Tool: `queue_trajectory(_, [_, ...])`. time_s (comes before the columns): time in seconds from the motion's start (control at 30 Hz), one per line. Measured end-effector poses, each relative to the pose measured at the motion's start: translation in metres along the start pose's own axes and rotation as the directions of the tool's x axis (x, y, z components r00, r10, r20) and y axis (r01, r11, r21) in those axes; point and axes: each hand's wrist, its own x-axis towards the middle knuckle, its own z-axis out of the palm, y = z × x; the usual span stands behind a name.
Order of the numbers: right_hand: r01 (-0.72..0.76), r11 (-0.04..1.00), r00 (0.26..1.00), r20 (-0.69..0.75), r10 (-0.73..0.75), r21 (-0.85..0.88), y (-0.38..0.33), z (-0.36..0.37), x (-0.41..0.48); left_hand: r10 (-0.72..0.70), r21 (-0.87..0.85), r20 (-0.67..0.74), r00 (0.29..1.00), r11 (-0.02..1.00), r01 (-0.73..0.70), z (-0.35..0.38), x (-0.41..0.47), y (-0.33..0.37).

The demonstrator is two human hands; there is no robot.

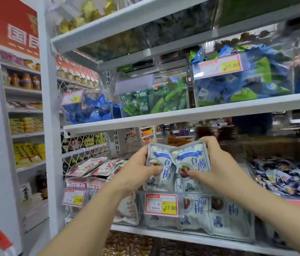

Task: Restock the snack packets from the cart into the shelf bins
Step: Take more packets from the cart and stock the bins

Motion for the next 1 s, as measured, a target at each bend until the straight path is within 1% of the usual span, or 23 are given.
queue_trajectory(0.1, [-0.010, 1.000, 1.000, -0.029, 0.009, -0.025, -0.001, 0.003, -0.002, -0.042, 0.058, 0.040, 0.998, 0.998, 0.040, 0.007, -0.002, -0.004])
queue_trajectory(0.17, [-0.037, 0.998, 0.999, -0.015, 0.036, -0.058, 0.000, 0.006, -0.004, -0.048, 0.126, 0.062, 0.997, 0.991, 0.040, 0.013, -0.004, -0.010])
queue_trajectory(0.23, [-0.054, 0.991, 0.998, 0.012, 0.056, -0.121, 0.000, 0.008, -0.007, -0.038, 0.239, 0.078, 0.996, 0.971, 0.018, 0.013, -0.008, -0.007])
queue_trajectory(0.3, [-0.051, 0.984, 0.998, 0.021, 0.055, -0.169, -0.002, 0.008, -0.008, -0.006, 0.359, 0.041, 0.999, 0.933, -0.009, 0.009, -0.011, 0.004])
queue_trajectory(0.33, [-0.042, 0.982, 0.999, 0.017, 0.046, -0.183, -0.003, 0.007, -0.008, 0.035, 0.423, 0.017, 0.999, 0.905, -0.039, 0.008, -0.013, 0.010])
queue_trajectory(0.37, [-0.028, 0.980, 0.999, 0.016, 0.032, -0.195, -0.003, 0.007, -0.007, 0.105, 0.511, 0.009, 0.994, 0.854, -0.095, 0.008, -0.014, 0.014])
queue_trajectory(0.4, [-0.013, 0.977, 1.000, 0.024, 0.019, -0.211, -0.005, 0.007, -0.007, 0.180, 0.631, 0.030, 0.983, 0.759, -0.158, 0.010, -0.013, 0.019])
queue_trajectory(0.43, [-0.001, 0.972, 0.999, 0.041, 0.011, -0.234, -0.005, 0.008, -0.007, 0.228, 0.758, 0.080, 0.970, 0.618, -0.208, 0.013, -0.012, 0.022])
queue_trajectory(0.47, [0.007, 0.965, 0.998, 0.065, 0.010, -0.261, -0.005, 0.009, -0.007, 0.256, 0.848, 0.124, 0.959, 0.474, -0.237, 0.015, -0.010, 0.022])
queue_trajectory(0.5, [0.014, 0.956, 0.996, 0.091, 0.014, -0.294, -0.005, 0.010, -0.009, 0.258, 0.897, 0.149, 0.955, 0.371, -0.240, 0.015, -0.008, 0.021])
queue_trajectory(0.53, [0.022, 0.946, 0.993, 0.116, 0.017, -0.323, -0.004, 0.011, -0.010, 0.244, 0.920, 0.154, 0.957, 0.317, -0.229, 0.014, -0.007, 0.020])
queue_trajectory(0.6, [0.025, 0.939, 0.989, 0.144, 0.026, -0.342, 0.001, 0.009, -0.010, 0.179, 0.943, 0.131, 0.975, 0.281, -0.179, 0.008, -0.007, 0.016])
queue_trajectory(0.7, [0.016, 0.947, 0.984, 0.174, 0.043, -0.321, 0.003, 0.001, -0.004, 0.047, 0.955, 0.119, 0.992, 0.269, -0.127, 0.000, -0.009, 0.010])
queue_trajectory(0.73, [0.023, 0.946, 0.980, 0.192, 0.042, -0.323, 0.002, 0.000, -0.002, 0.021, 0.950, 0.120, 0.993, 0.287, -0.121, -0.001, -0.010, 0.010])
queue_trajectory(0.8, [0.042, 0.936, 0.970, 0.238, 0.045, -0.349, -0.004, 0.000, 0.001, 0.020, 0.936, 0.125, 0.992, 0.328, -0.125, -0.001, -0.011, 0.010])
queue_trajectory(0.83, [0.053, 0.928, 0.963, 0.263, 0.050, -0.368, -0.006, 0.001, 0.002, 0.016, 0.923, 0.133, 0.991, 0.362, -0.129, -0.002, -0.011, 0.013])
queue_trajectory(0.87, [0.065, 0.920, 0.957, 0.286, 0.053, -0.388, -0.008, 0.002, 0.002, -0.001, 0.894, 0.135, 0.991, 0.432, -0.122, -0.003, -0.010, 0.015])
queue_trajectory(0.93, [0.084, 0.901, 0.944, 0.325, 0.065, -0.425, -0.008, 0.003, 0.004, -0.035, 0.773, 0.152, 0.988, 0.627, -0.097, -0.007, -0.005, 0.022])
queue_trajectory(0.97, [0.090, 0.894, 0.938, 0.339, 0.072, -0.439, -0.008, 0.003, 0.005, -0.036, 0.732, 0.171, 0.985, 0.674, -0.102, -0.008, -0.002, 0.026])
queue_trajectory(1.0, [0.097, 0.885, 0.931, 0.356, 0.081, -0.455, -0.010, 0.003, 0.006, -0.035, 0.734, 0.195, 0.980, 0.668, -0.122, -0.009, 0.000, 0.029])
